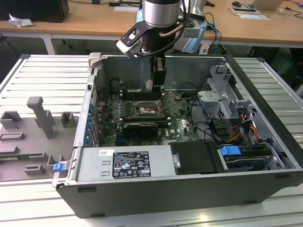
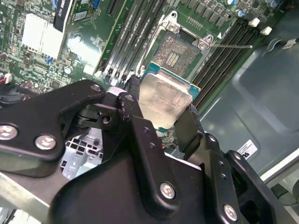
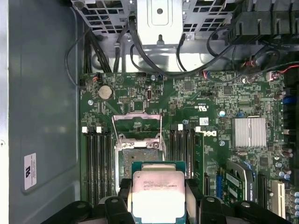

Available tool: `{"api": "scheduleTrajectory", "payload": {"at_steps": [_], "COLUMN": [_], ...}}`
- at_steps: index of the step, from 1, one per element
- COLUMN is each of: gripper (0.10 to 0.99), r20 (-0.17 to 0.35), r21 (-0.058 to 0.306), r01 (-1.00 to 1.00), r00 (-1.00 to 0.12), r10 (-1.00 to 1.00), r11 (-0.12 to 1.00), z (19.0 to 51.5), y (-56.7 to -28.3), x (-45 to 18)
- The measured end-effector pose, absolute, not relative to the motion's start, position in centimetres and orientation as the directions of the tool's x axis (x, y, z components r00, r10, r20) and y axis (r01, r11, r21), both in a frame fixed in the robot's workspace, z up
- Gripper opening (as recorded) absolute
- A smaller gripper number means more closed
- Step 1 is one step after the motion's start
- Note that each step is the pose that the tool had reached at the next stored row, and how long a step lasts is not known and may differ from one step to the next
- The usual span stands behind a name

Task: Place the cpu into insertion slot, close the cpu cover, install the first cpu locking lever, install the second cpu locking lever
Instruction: 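Place the cpu into insertion slot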

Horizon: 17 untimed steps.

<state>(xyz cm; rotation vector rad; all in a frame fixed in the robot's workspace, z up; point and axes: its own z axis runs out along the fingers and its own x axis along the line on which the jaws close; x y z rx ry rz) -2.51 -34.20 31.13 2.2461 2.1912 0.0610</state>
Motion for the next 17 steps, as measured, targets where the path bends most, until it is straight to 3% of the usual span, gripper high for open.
{"api": "scheduleTrajectory", "payload": {"at_steps": [17], "gripper": [0.541], "r20": [0.023], "r21": [0.030], "r01": [0.999], "r00": [-0.031], "r10": [0.999], "r11": [0.031], "z": [28.1], "y": [-34.1], "x": [-2.9]}}
